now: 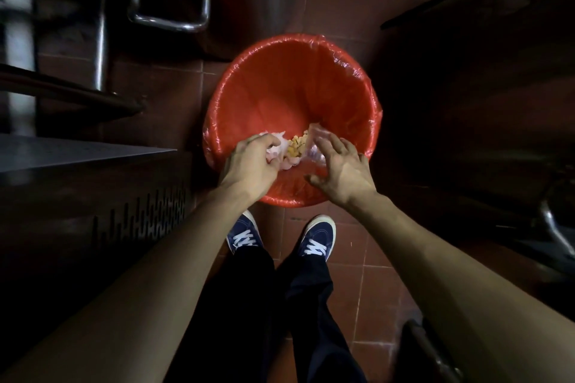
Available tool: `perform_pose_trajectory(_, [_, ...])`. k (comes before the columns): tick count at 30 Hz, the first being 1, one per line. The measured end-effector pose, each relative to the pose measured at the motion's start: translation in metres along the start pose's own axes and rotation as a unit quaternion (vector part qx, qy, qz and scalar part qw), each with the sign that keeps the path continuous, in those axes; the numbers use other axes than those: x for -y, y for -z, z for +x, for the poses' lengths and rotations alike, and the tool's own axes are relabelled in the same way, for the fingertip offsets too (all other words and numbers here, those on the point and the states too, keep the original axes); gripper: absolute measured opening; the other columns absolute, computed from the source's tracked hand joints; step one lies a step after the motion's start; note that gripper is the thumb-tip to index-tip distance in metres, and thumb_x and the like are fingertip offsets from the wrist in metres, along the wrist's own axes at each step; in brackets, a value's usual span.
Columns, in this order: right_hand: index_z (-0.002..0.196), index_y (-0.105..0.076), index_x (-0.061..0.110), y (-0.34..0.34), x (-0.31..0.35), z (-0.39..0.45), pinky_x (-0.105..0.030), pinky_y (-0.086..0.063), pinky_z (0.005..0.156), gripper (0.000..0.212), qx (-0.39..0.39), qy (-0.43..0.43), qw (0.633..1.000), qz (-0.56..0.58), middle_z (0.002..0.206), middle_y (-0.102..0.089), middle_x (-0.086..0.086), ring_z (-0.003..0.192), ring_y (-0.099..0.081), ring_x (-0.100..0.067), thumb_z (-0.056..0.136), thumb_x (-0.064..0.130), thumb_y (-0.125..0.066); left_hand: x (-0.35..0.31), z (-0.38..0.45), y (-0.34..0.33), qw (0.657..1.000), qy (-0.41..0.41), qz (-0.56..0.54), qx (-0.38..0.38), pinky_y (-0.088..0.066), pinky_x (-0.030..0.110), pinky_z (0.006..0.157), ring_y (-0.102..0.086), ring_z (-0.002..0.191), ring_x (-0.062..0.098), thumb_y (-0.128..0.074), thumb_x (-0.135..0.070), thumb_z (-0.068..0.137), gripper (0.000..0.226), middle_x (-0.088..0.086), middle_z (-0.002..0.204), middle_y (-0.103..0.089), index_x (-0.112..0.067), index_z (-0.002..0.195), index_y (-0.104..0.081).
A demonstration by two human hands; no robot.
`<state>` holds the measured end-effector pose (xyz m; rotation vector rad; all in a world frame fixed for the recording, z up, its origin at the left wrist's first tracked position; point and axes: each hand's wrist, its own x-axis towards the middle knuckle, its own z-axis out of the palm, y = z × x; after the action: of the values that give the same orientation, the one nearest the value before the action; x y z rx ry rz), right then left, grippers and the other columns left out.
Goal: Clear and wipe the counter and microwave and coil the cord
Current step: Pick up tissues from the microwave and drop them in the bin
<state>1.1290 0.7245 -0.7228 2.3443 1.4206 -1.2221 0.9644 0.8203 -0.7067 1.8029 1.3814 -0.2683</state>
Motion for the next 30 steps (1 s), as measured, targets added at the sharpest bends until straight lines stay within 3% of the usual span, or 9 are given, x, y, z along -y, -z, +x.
perform_pose_trajectory(8, [0.156,-0.023,0.027,0.056,0.025,-0.070,-0.051,-0.022,0.117,0.077,-0.004,-0.010,1.000,0.018,0.164,-0.020,-0.003,0.149,-0.019,-0.027,0.092,0.045,-0.061,-0.024,-0.057,0.039,0.999,0.007,0.027,0.042,-0.044,0.042,0.106,-0.055,0.123,0.027,-0.054,-0.037,0.095,0.035,-0.004,0.141,-0.054,-0.035,0.130,-0.058])
perform_pose_trajectory(12, [0.154,-0.028,0.027,0.095,0.049,-0.120,-0.051,-0.026,0.114,0.072,-0.031,-0.009,0.999,0.028,0.162,-0.026,-0.005,0.147,-0.025,-0.028,0.092,0.048,-0.059,-0.054,-0.099,0.086,0.998,0.007,0.047,0.042,-0.040,0.042,0.109,-0.050,0.130,0.029,-0.048,-0.043,0.097,0.044,-0.001,0.147,-0.049,-0.035,0.139,-0.051])
perform_pose_trajectory(17, [0.152,-0.032,0.028,0.152,0.090,-0.191,-0.049,-0.032,0.110,0.070,-0.057,0.004,0.998,0.029,0.160,-0.032,-0.005,0.143,-0.033,-0.030,0.091,0.044,-0.062,-0.093,-0.158,0.154,0.999,-0.015,0.034,0.032,-0.042,0.043,0.108,-0.051,0.128,0.029,-0.046,-0.043,0.094,0.042,-0.001,0.143,-0.052,-0.038,0.135,-0.050])
perform_pose_trajectory(24, [0.150,-0.040,0.026,0.216,0.133,-0.280,-0.046,-0.038,0.107,0.065,-0.118,0.044,0.992,0.030,0.156,-0.039,-0.002,0.139,-0.040,-0.028,0.090,0.042,-0.062,-0.142,-0.245,0.232,0.994,-0.072,0.071,-0.038,-0.038,0.043,0.109,-0.047,0.131,0.024,-0.047,-0.040,0.099,0.037,-0.005,0.141,-0.052,-0.033,0.134,-0.053])
perform_pose_trajectory(30, [0.148,-0.044,0.024,0.256,0.145,-0.332,-0.046,-0.039,0.109,0.066,-0.157,0.143,0.977,0.003,0.153,-0.045,-0.006,0.136,-0.045,-0.029,0.088,0.042,-0.066,-0.157,-0.321,0.255,0.978,-0.122,0.136,-0.099,-0.039,0.043,0.107,-0.048,0.126,0.020,-0.048,-0.038,0.098,0.039,-0.007,0.135,-0.056,-0.028,0.135,-0.054])
